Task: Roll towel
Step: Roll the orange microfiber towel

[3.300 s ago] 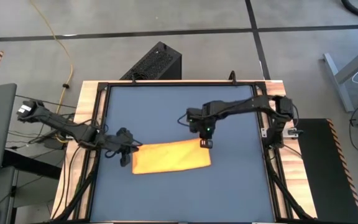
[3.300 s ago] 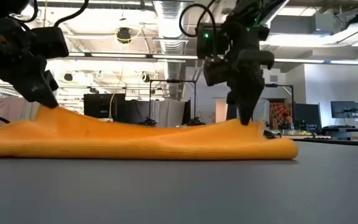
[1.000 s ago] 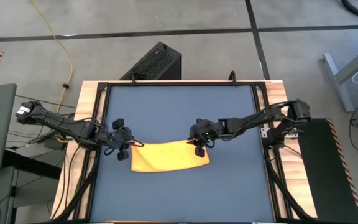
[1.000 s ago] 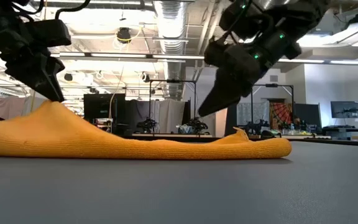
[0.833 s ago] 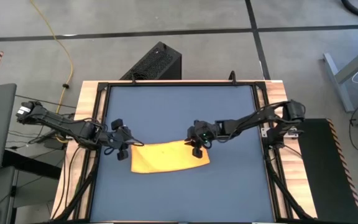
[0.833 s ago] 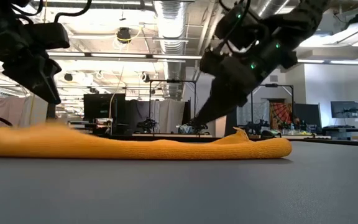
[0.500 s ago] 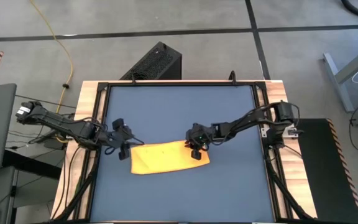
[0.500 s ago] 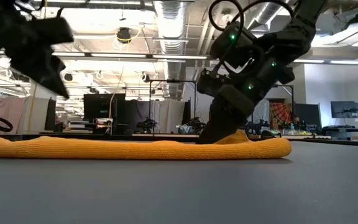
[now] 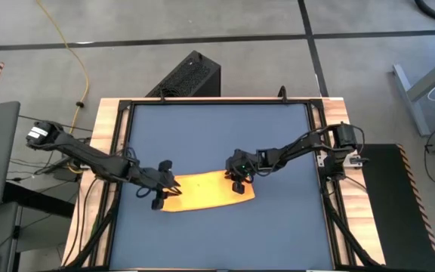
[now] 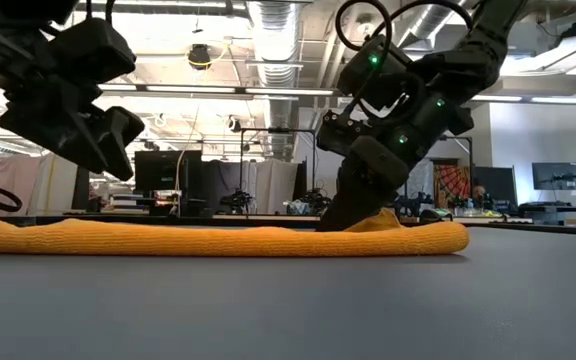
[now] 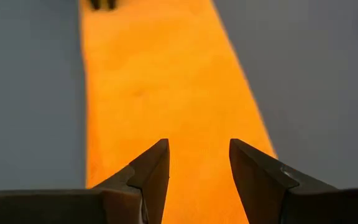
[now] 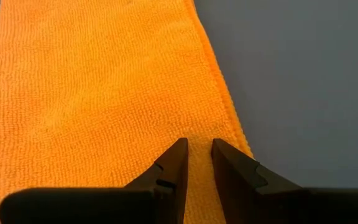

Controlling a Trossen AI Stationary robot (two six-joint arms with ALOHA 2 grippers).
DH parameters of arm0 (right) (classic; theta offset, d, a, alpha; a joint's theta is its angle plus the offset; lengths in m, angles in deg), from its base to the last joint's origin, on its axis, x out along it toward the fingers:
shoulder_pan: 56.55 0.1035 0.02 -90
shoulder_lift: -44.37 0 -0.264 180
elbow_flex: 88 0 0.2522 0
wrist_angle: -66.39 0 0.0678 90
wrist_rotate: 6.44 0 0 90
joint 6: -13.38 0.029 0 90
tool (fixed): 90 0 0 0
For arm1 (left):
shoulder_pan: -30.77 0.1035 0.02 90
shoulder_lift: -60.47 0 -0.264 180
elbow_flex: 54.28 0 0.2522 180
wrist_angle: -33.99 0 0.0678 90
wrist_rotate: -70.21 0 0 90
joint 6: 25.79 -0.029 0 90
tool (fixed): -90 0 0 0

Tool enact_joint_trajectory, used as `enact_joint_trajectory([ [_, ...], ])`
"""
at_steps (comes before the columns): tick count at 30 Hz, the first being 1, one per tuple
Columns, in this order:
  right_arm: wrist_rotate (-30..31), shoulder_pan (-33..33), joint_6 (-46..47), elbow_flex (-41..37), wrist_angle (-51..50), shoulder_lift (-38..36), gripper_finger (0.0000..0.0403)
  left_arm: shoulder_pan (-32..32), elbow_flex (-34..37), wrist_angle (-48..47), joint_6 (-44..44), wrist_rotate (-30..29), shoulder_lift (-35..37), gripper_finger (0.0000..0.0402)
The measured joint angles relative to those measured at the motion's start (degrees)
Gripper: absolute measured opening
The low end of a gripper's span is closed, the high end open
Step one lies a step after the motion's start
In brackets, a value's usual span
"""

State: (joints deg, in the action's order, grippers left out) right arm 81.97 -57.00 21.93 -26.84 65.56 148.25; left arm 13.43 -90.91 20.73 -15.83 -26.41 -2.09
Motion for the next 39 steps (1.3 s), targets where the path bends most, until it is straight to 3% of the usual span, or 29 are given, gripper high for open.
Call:
enact_joint_trajectory([
  [7, 0.02, -0.46, 0.02, 0.00, -0.21, -0.02, 0.0102, 0.00, 0.27, -0.72, -0.25, 0.12, -2.80, 0.0155],
  [20, 0.17, -0.46, 1.39, 0.07, -2.89, -0.17, 0.0102, 2.10, 0.53, 8.74, -3.28, -1.57, -19.29, 0.0155],
  [39, 0.22, -0.35, 4.09, 0.11, -5.33, -0.22, 0.0102, 9.10, 0.03, 7.85, -8.95, -1.62, -19.46, 0.0155],
])
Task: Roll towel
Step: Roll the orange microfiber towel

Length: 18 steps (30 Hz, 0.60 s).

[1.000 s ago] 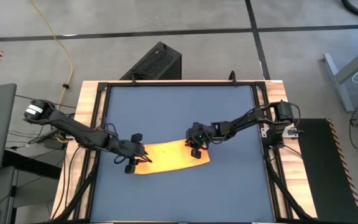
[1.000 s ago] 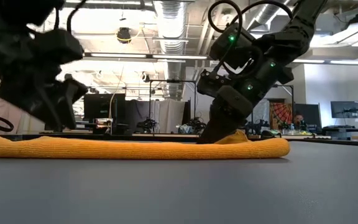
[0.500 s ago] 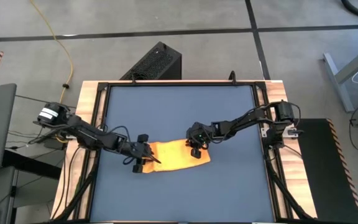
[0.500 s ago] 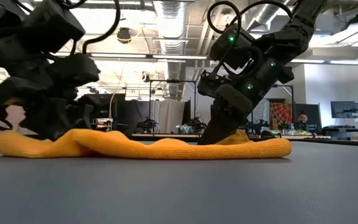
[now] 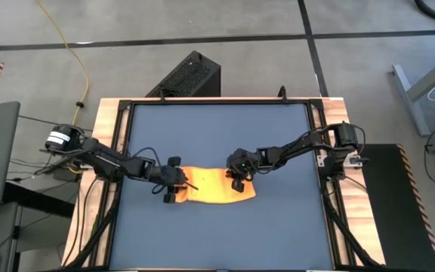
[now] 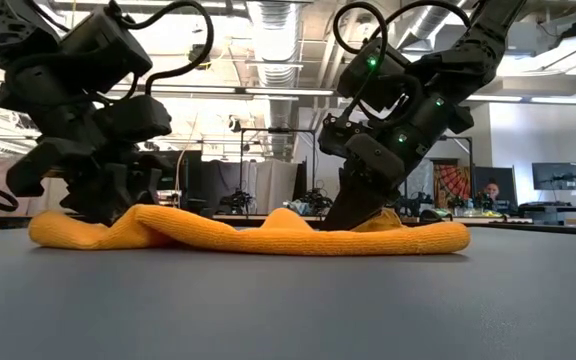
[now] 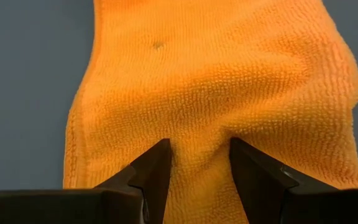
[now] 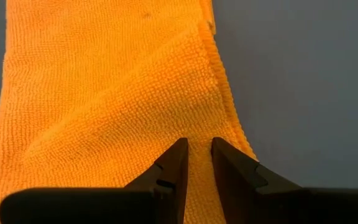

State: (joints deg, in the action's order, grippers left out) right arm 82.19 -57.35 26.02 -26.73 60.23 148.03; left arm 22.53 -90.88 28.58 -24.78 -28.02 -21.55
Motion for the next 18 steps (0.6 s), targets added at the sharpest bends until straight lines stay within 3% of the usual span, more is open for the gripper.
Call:
enact_joint_trajectory([
  [11, -0.07, -0.15, 0.03, -0.13, 1.01, 0.09, 0.0102, 0.23, -0.32, -2.20, 0.18, 0.63, 0.30, 0.0155],
  [18, -0.03, 0.00, 2.39, -0.03, -0.75, 0.09, 0.0102, 0.24, -2.47, -16.38, 2.03, -0.54, 8.19, 0.0155],
])
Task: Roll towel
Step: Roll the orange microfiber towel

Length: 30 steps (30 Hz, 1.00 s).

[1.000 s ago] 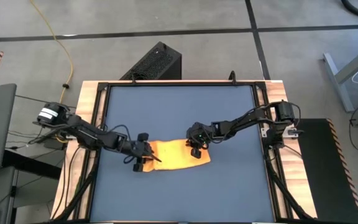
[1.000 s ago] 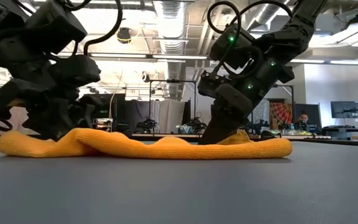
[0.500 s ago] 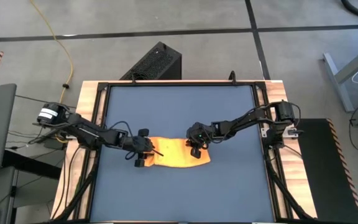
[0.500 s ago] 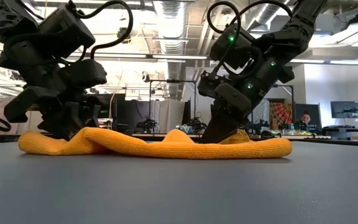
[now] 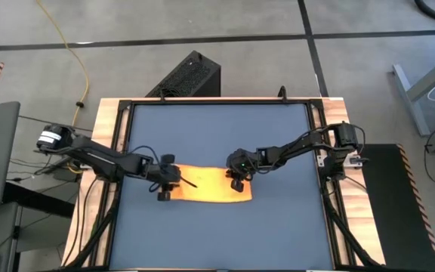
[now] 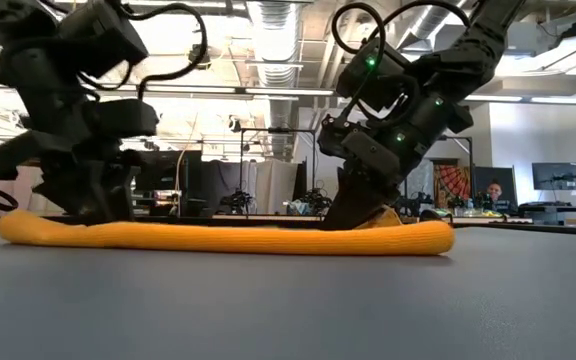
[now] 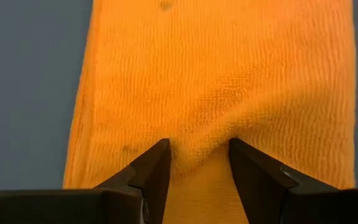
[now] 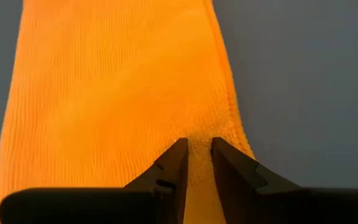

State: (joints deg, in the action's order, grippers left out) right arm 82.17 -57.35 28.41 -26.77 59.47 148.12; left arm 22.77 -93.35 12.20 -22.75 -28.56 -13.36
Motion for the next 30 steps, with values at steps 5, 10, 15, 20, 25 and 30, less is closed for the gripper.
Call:
enact_joint_trajectory([
  [5, 0.00, 0.53, 3.24, -0.01, -0.56, 0.00, 0.0102, 0.14, -0.01, -4.51, 0.31, -4.51, 5.93, 0.0155],
  [10, -0.19, 1.39, 5.68, -0.03, -0.86, -0.02, 0.0102, 0.01, -0.01, -4.85, 3.48, -3.15, 8.57, 0.0155],
  [15, -3.09, 1.96, 9.72, -0.03, -1.26, -0.04, 0.0102, -1.17, 0.36, -2.47, 6.06, -0.13, 7.74, 0.0155],
  [20, -9.20, 2.87, 13.78, -0.07, -1.33, -0.02, 0.0102, -3.54, 0.36, -1.09, 7.94, 0.39, 5.65, 0.0155],
  [25, -14.43, 4.20, 17.46, -0.07, -1.32, 0.02, 0.0102, -6.27, 0.36, -1.09, 11.00, 0.95, 3.12, 0.0155],
  [30, -18.29, 5.21, 21.29, -0.12, -1.32, 0.07, 0.0102, -8.53, 0.35, -0.20, 13.09, 0.74, -0.32, 0.0155],
])
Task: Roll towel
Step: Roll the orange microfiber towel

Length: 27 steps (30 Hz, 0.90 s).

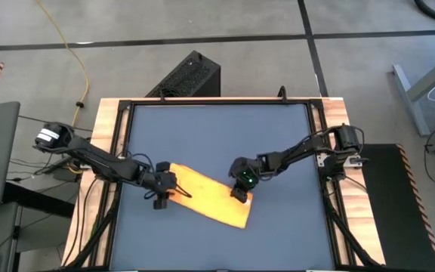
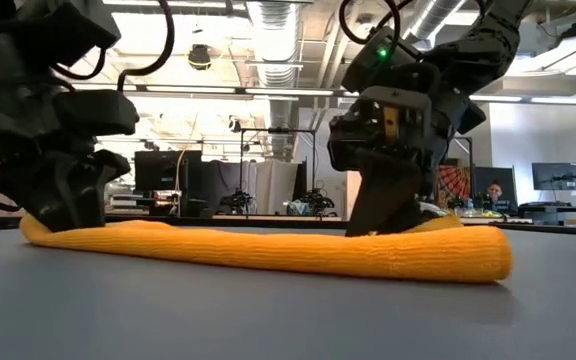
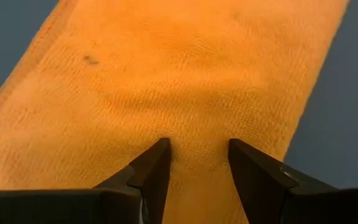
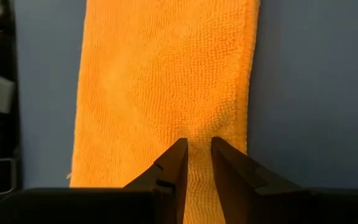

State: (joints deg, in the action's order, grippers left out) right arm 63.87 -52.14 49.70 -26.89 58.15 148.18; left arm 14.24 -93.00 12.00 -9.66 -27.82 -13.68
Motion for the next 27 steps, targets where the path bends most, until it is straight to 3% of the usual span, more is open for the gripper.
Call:
enact_joint_trajectory([
  [12, -7.09, 1.83, -1.61, 6.15, -6.24, 0.37, 0.0102, 1.95, -0.36, 4.43, -0.75, 0.17, -7.30, 0.0155],
  [22, -7.20, 0.43, -26.79, 20.10, -23.70, 0.15, 0.0102, 7.86, -0.38, 0.21, -4.46, 3.84, -5.96, 0.0155],
  [27, -7.92, -4.40, -40.61, 20.59, -12.71, 1.97, 0.0099, 11.64, -0.99, -5.02, -9.34, 3.19, -2.52, 0.0155],
])
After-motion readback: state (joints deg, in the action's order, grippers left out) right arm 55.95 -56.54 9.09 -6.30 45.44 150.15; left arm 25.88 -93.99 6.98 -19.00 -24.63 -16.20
